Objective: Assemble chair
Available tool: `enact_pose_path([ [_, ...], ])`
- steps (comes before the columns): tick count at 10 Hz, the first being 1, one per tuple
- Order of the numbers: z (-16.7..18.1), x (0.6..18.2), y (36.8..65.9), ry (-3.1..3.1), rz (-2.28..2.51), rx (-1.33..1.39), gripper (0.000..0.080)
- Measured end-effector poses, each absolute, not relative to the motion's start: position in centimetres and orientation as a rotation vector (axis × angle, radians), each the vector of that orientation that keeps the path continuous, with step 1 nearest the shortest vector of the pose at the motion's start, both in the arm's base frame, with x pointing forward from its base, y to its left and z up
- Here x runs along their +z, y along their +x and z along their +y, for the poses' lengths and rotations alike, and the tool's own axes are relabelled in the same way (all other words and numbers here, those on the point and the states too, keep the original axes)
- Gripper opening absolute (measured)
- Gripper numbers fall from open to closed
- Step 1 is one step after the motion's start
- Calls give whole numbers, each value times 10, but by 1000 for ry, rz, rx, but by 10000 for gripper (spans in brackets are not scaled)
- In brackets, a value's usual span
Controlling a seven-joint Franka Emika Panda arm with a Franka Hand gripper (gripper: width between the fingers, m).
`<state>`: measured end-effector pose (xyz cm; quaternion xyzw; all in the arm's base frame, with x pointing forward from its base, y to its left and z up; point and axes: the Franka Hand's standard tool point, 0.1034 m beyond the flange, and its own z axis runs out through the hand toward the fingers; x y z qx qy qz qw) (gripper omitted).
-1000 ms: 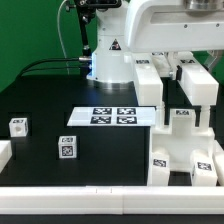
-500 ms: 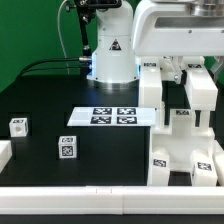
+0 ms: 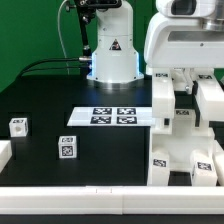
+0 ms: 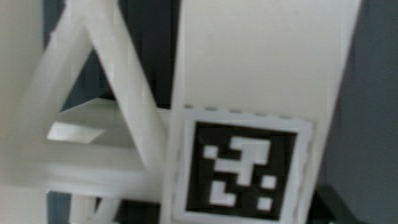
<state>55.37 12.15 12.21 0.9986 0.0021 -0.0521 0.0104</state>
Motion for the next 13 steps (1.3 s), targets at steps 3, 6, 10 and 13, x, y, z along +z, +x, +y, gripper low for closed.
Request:
enact_pose_path([
  [3,123,121,559,3121,61,-120,307],
  [6,123,121,559,3122,53,-120,308],
  [10,118,121,552,3141,-31,-104,307],
  [13,119,117,557,3141,-26,-70,308],
])
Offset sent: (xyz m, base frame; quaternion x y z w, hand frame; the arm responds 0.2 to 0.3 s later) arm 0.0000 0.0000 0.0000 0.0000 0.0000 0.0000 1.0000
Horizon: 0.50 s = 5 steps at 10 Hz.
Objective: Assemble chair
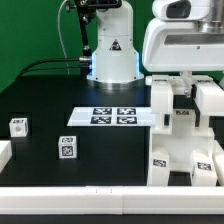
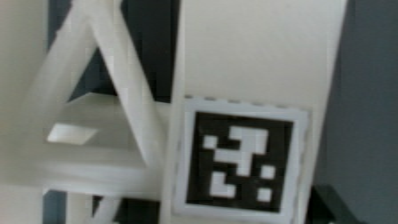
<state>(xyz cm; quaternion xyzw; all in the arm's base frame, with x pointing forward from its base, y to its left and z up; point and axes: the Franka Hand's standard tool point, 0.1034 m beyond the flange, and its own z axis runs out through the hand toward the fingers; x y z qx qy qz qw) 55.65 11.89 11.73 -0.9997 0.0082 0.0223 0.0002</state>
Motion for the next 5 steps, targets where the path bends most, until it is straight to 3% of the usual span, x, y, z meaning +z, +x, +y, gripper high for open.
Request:
enact_pose_path([
  [5,112,105,567,-3150,51,107,308],
])
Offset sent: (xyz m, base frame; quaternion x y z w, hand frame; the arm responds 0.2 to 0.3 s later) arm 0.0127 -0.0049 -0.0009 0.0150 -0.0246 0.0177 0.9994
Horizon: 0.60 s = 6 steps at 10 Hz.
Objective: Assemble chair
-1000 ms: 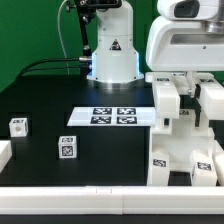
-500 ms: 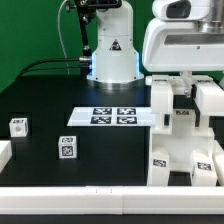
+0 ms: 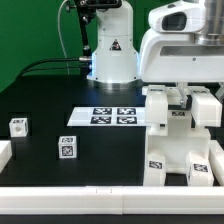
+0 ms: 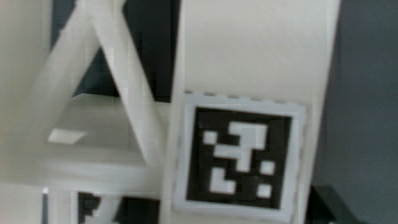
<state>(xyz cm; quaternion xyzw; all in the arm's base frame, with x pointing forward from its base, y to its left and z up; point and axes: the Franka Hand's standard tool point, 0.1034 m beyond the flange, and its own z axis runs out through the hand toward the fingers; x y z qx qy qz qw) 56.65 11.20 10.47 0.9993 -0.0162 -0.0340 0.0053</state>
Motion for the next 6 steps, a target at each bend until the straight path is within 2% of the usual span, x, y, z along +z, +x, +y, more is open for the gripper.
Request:
enact_pose_path([
  [4,111,105,572,3130,-41,-90,308],
  [5,111,104,575,3131,-46,-75,328],
  [6,111,97,573,3127,-44,-80,465],
])
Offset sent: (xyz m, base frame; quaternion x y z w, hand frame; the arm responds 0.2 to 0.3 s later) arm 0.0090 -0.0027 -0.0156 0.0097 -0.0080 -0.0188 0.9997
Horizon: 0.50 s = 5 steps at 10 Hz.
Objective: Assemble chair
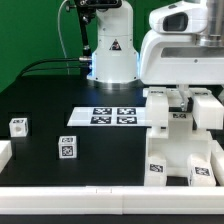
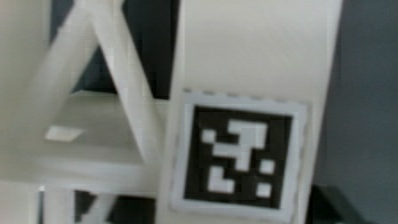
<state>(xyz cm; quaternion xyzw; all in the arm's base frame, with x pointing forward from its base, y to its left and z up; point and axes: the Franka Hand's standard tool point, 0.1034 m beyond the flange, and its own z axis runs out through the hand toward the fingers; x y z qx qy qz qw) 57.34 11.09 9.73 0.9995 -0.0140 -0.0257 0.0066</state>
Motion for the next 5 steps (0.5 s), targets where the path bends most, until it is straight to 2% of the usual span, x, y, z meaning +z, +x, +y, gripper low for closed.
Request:
enact_pose_path([
  [1,112,97,574,3127,-42,-79,584],
  [2,111,97,574,3127,-43,-79,584],
  [3,111,97,574,3127,-44,-80,636],
  [5,110,97,574,3127,-45,-80,645],
])
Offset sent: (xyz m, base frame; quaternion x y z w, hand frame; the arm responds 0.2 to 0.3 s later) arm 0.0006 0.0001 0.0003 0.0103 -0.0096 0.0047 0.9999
